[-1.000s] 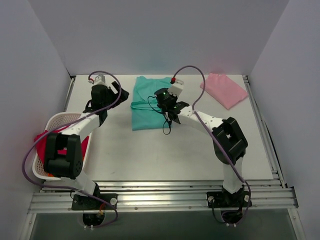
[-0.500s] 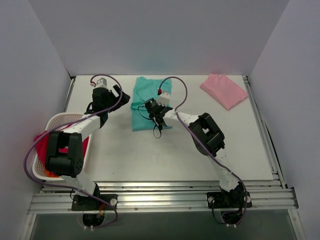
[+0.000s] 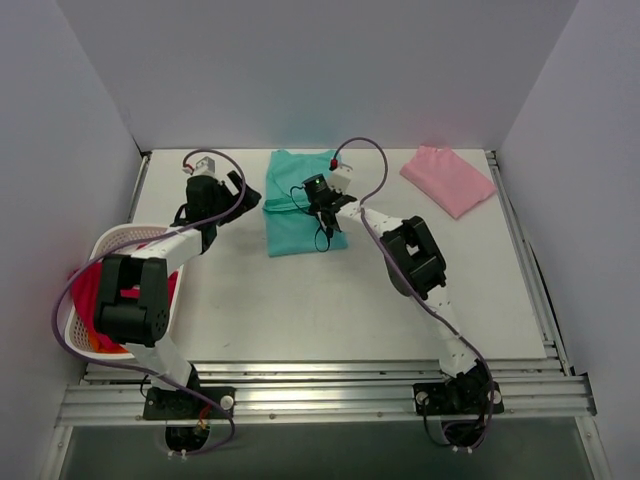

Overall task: Fold and stack the t-shirts
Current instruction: Fold the tshirt

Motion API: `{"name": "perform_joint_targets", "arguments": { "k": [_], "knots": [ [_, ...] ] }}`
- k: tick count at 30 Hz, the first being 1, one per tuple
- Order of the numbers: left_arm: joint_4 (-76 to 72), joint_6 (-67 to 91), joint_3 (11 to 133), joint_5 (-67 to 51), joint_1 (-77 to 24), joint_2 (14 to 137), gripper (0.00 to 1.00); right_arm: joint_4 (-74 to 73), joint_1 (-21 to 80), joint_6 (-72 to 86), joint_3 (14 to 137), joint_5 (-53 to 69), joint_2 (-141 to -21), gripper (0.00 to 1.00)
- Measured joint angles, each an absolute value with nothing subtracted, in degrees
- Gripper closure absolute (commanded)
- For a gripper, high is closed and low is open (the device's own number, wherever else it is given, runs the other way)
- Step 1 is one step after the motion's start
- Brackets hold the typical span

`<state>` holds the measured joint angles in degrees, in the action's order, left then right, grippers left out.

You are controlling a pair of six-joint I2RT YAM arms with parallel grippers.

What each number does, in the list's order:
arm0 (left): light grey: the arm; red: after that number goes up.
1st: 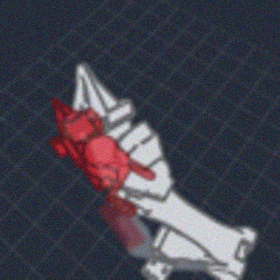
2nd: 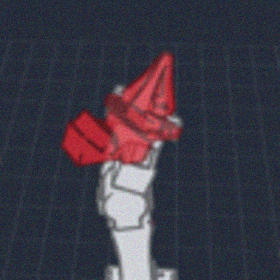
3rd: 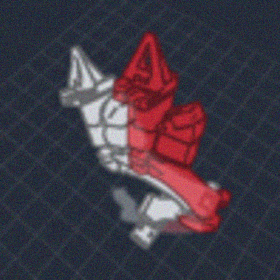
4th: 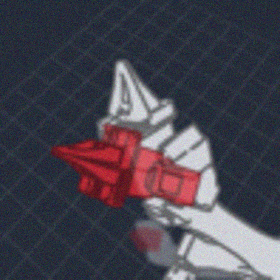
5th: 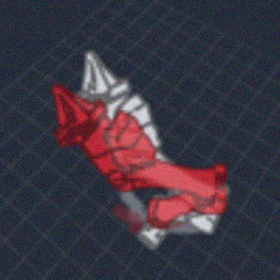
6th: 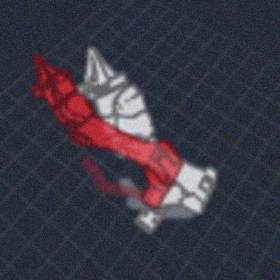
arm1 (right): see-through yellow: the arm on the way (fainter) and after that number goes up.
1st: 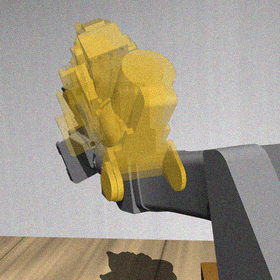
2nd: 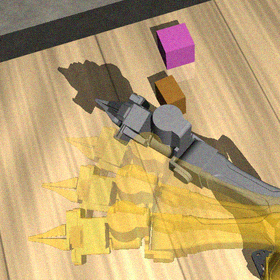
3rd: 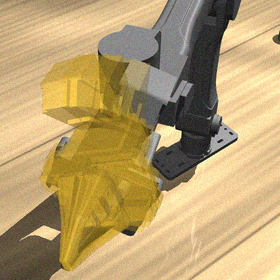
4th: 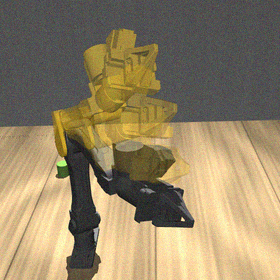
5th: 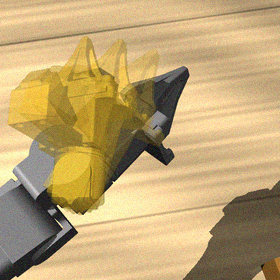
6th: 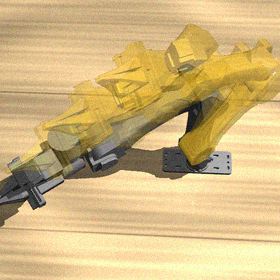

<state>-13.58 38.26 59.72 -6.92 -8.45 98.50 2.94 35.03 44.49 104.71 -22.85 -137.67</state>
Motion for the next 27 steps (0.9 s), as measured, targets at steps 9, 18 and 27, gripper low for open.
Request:
{"name": "perform_joint_targets", "arguments": {
  "k": [9, 18, 27],
  "knots": [
    [-13.9, 38.2, 59.9, -7.4, -8.5, 98.5, 0.04, 5.8, 30.9, 41.8, 122.3, -17.3, -148.6, 0.96],
    [-14.3, 38.1, 59.9, -8.3, -8.5, 100.4, 0.03, 20.1, 28.8, 36.9, 121.5, -13.5, -148.3, 0.13],
    [-15.3, 39.2, 58.6, -8.4, -9.1, 100.3, 0.01, 27.6, 27.3, 36.2, 93.1, -15.8, -128.7, 0.13]
  ]
}}
